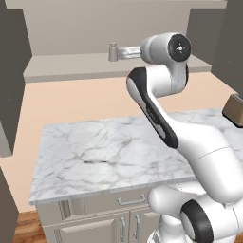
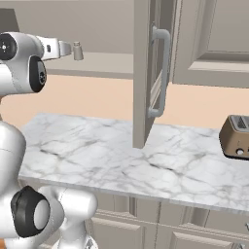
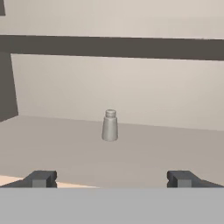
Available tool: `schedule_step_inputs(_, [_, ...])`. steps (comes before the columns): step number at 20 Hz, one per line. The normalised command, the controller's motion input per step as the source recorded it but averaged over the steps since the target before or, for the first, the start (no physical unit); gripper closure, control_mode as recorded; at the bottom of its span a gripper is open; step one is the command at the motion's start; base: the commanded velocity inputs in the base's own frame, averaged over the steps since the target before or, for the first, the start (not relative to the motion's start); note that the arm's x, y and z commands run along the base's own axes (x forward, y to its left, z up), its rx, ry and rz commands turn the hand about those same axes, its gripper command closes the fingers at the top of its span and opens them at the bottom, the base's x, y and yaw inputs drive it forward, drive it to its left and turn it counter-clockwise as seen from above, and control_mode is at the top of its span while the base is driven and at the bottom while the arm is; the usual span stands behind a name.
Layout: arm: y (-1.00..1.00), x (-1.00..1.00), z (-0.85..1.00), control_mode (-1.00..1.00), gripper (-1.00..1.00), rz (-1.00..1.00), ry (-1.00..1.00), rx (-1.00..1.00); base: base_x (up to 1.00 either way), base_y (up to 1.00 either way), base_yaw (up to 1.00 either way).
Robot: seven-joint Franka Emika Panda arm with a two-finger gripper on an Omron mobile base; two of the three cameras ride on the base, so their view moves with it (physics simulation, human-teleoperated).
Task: Retrieve the shaker from the cabinet and place it next the steak on a plate on the dining table.
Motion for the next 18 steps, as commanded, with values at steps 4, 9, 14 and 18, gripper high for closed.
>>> schedule_step_inputs(4, [0.0, 0.43, -0.11, -1.0, -1.0, 0.0, 0.0, 0.0, 0.0, 0.0, 0.0])
schedule_step_inputs(9, [0.0, 0.34, -0.02, -1.0, -1.0, 0.0, 0.0, 0.0, 0.0, 0.0, 0.0])
schedule_step_inputs(14, [0.05, 0.37, -0.04, -1.0, -1.0, 0.0, 0.0, 0.0, 0.0, 0.0, 0.0])
schedule_step_inputs(18, [0.04, 0.32, -0.21, -1.0, -1.0, 0.0, 0.0, 0.0, 0.0, 0.0, 0.0])
